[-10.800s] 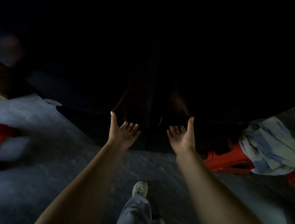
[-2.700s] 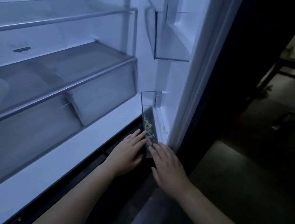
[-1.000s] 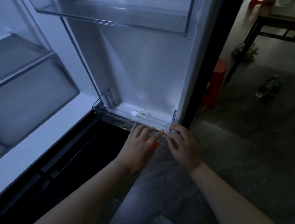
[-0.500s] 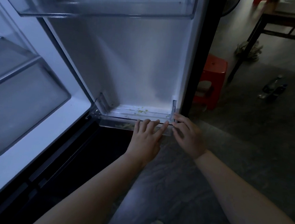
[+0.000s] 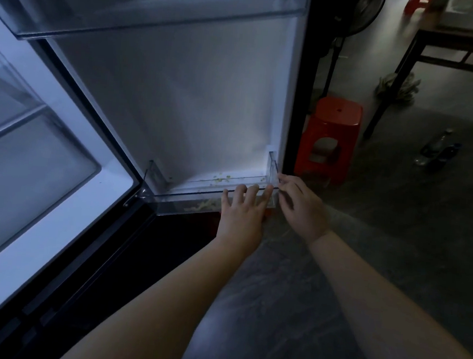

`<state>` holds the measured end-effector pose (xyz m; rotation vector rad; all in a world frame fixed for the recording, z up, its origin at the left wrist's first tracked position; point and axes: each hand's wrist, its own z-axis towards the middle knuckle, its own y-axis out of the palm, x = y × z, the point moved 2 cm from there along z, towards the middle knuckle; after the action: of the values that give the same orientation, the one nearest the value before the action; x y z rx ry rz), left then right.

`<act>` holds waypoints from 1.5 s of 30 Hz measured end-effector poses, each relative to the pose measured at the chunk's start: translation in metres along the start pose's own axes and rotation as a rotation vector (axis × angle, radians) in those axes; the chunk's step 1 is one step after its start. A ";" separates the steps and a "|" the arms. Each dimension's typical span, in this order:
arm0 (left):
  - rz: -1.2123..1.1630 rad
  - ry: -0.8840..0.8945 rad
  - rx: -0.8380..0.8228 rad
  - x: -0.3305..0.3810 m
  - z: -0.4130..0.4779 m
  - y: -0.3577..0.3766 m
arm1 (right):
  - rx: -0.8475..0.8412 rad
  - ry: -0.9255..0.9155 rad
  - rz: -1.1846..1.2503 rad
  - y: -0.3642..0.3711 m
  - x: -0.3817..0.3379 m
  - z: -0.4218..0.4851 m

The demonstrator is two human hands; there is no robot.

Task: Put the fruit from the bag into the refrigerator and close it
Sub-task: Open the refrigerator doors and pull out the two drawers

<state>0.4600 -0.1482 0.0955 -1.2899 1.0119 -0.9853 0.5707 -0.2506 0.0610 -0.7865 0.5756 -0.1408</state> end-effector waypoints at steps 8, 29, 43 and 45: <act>0.055 -0.034 -0.001 0.004 0.018 0.012 | -0.003 -0.009 0.017 0.006 0.018 0.010; 0.044 -0.063 0.182 -0.130 -0.102 -0.014 | -0.094 -0.104 0.031 0.020 -0.114 0.033; 0.113 -0.555 0.360 -0.324 -0.258 -0.084 | -0.294 -0.569 0.201 0.153 -0.351 0.111; 0.128 -0.629 0.375 -0.352 -0.278 -0.089 | -0.321 -0.626 0.200 0.172 -0.385 0.120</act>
<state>0.0964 0.1119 0.1911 -1.0951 0.3927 -0.5711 0.2972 0.0722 0.1757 -1.0189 0.0756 0.3820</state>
